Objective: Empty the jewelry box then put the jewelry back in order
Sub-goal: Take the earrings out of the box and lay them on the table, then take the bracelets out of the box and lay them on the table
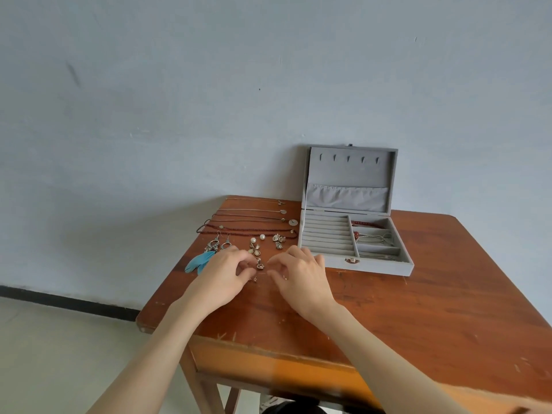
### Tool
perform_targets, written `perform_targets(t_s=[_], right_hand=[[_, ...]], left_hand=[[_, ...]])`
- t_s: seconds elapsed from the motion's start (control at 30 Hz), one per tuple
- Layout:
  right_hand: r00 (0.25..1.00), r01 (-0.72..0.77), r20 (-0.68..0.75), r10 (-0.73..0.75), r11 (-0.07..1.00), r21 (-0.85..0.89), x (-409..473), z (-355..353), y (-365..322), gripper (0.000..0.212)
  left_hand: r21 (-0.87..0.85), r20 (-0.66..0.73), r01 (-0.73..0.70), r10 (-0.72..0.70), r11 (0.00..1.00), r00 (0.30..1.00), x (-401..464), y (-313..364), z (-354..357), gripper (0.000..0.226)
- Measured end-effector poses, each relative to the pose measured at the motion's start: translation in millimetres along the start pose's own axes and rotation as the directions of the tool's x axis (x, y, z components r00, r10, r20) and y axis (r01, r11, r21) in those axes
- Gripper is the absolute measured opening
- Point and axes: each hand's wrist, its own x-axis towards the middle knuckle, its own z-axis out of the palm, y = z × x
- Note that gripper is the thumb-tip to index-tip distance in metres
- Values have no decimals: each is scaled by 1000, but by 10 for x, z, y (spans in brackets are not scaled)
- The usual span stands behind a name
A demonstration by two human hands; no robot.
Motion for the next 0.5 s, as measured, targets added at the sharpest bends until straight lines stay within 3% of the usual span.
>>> perform_targets(t_s=[0.33, 0.5], right_hand=[[996, -63, -64, 59, 996, -67, 66, -795, 627, 21], [987, -155, -59, 150, 983, -101, 165, -1022, 1130, 21]], left_hand=[[77, -56, -299, 304, 951, 951, 377, 692, 187, 22], [129, -5, -401, 405, 907, 914, 779, 954, 442, 26]])
